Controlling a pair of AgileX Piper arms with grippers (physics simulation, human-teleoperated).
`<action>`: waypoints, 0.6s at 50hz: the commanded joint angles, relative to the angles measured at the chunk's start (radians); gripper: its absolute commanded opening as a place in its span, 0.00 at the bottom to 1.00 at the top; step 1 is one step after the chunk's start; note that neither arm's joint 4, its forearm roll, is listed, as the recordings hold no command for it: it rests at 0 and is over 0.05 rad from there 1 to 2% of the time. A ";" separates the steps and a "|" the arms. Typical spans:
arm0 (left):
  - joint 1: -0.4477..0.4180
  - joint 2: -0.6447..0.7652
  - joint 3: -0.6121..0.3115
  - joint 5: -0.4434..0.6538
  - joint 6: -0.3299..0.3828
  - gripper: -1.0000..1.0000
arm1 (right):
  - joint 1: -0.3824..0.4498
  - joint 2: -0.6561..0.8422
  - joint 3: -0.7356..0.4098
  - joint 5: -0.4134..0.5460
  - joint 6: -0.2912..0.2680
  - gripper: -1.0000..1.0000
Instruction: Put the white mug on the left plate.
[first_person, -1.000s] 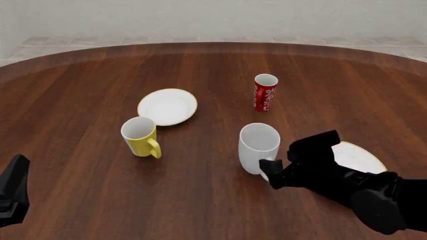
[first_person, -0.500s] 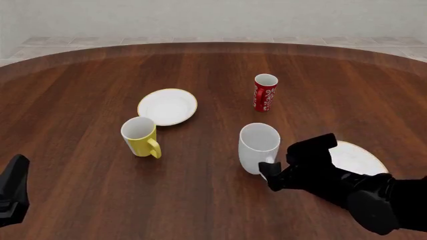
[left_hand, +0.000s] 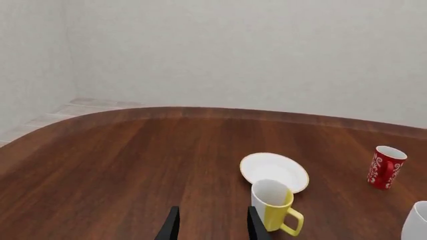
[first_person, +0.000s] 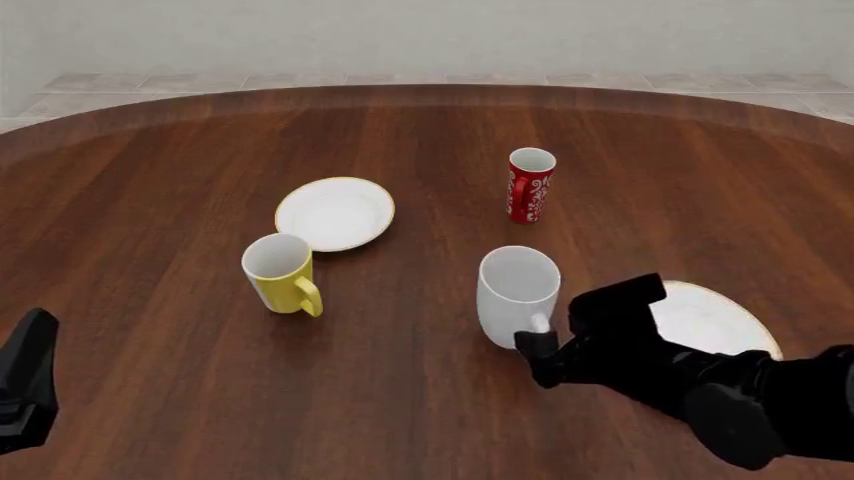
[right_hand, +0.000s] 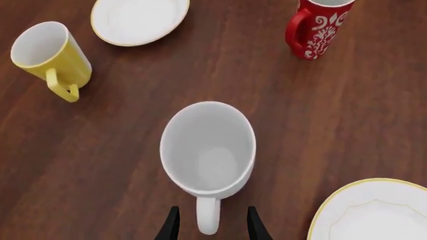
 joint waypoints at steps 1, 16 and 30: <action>0.000 0.000 0.000 -0.001 -0.001 1.00 | 0.000 0.019 0.000 -0.011 -0.001 1.00; -0.001 0.000 0.003 -0.001 -0.001 1.00 | 0.005 0.026 0.001 -0.013 0.002 1.00; 0.000 0.000 0.004 0.000 -0.001 1.00 | 0.010 -0.051 -0.006 0.034 -0.026 0.00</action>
